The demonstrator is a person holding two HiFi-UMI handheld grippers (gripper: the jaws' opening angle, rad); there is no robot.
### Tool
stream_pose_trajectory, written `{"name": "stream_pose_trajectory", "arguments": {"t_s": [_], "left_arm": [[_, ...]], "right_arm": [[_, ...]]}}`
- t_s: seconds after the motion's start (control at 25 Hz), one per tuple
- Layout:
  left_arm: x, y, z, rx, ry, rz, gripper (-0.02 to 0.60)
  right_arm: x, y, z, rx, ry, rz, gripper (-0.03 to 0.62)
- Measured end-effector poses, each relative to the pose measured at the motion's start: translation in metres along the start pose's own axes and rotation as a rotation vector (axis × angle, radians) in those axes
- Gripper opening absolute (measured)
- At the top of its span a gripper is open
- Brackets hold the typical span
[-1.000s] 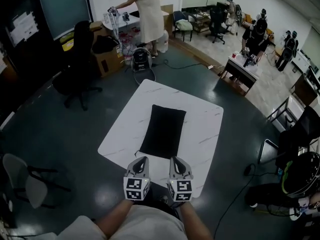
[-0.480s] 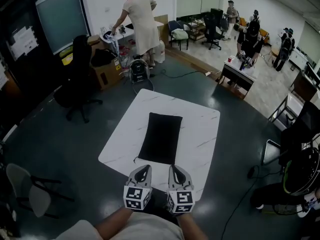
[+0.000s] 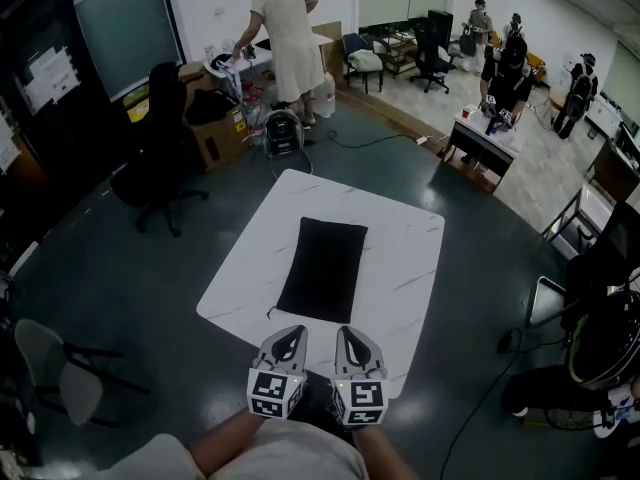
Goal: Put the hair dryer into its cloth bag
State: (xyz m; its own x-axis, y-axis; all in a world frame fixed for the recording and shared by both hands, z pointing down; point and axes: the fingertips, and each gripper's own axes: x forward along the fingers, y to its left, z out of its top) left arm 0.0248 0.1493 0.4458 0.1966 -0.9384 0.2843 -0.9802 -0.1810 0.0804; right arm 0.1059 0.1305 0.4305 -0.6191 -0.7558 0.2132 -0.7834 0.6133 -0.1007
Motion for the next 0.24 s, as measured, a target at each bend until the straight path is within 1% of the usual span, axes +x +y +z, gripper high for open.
{"name": "stream_pose_trajectory", "arguments": {"t_s": [0.24], "left_arm": [[0.0077, 0.0046, 0.0089, 0.0, -0.006, -0.001, 0.008]], "right_arm": [[0.0069, 0.0012, 0.0105, -0.034, -0.007, 0.003, 0.015]]}}
